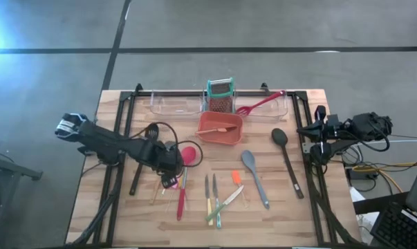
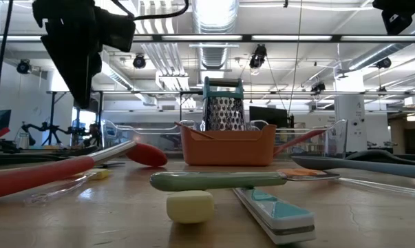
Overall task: Pick & Place Kitchen Items
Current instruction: Put the pink spatula into the left transparent bin
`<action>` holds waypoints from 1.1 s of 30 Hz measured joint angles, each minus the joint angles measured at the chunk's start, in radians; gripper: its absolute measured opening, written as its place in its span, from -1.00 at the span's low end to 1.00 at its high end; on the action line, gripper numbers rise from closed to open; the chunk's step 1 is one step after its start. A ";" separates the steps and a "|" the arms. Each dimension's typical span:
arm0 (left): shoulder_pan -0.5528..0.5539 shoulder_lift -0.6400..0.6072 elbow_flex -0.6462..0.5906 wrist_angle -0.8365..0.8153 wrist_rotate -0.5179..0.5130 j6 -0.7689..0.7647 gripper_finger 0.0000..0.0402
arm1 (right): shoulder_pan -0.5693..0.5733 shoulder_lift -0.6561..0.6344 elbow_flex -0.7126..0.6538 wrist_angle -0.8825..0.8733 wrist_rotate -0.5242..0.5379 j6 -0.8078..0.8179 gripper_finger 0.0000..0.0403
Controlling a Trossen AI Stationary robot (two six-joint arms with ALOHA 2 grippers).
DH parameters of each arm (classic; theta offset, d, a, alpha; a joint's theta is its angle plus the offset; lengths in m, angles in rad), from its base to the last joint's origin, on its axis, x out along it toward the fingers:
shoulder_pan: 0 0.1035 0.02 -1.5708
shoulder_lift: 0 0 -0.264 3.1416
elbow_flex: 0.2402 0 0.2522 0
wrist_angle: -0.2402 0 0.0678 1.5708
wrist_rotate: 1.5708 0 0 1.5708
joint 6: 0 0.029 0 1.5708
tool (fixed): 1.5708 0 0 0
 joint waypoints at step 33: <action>-0.134 0.213 0.000 0.134 0.009 0.031 0.31 | 0.000 0.000 0.000 0.000 0.000 0.000 -0.96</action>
